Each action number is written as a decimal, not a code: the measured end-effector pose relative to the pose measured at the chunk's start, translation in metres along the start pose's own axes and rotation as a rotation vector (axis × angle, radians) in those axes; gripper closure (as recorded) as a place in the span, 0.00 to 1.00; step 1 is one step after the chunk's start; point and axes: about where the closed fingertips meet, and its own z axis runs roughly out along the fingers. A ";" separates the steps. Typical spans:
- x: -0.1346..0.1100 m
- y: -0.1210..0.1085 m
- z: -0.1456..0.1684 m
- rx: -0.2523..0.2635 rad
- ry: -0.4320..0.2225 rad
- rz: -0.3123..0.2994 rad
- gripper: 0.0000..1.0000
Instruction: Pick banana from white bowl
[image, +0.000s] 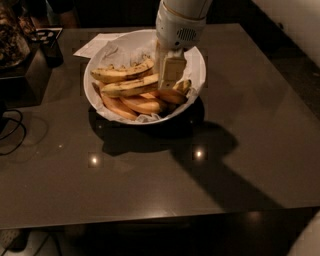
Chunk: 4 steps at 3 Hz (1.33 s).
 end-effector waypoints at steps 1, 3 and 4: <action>-0.010 0.004 -0.015 0.037 -0.005 -0.028 1.00; -0.021 0.003 -0.025 0.071 -0.032 -0.041 1.00; -0.030 0.006 -0.036 0.104 -0.083 -0.041 1.00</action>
Offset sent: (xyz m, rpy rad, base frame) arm -0.0064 0.0040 0.0123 0.0060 -0.0323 0.0160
